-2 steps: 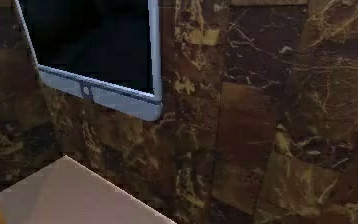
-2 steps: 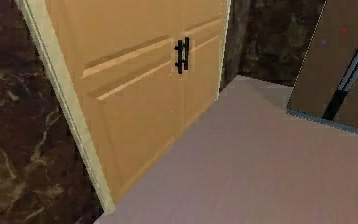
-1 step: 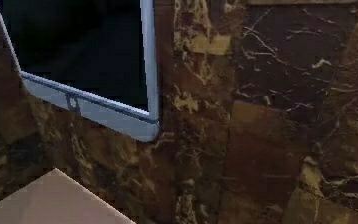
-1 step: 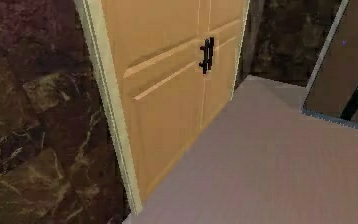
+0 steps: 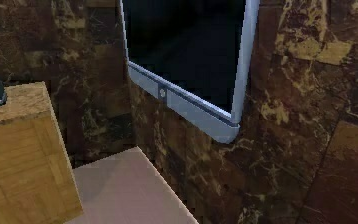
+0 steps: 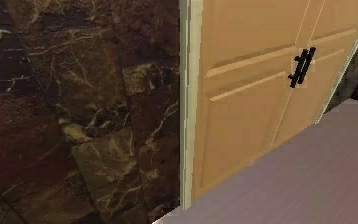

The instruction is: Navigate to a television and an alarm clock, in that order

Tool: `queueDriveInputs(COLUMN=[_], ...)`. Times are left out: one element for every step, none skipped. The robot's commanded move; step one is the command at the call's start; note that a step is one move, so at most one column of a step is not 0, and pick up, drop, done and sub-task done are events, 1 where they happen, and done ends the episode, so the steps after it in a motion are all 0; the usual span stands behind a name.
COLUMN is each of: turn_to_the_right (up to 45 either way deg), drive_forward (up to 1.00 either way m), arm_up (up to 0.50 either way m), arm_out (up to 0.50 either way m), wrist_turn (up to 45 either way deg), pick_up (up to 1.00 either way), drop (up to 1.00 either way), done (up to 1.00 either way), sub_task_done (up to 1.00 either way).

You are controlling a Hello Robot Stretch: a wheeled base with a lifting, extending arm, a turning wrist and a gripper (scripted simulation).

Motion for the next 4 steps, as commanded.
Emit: queueDriveInputs(turn_to_the_right=[0.0,-45.0,-45.0,-45.0], drive_forward=[0.00,0.00,0.00,0.00], arm_up=[0.00,0.00,0.00,0.00], arm_out=[0.00,0.00,0.00,0.00], wrist_turn=[0.0,0.0,0.0,0.0], pick_up=[0.00,0.00,0.00,0.00], drop=[0.00,0.00,0.00,0.00], done=[0.00,0.00,0.00,0.00], sub_task_done=[1.00,0.00,0.00,0.00])
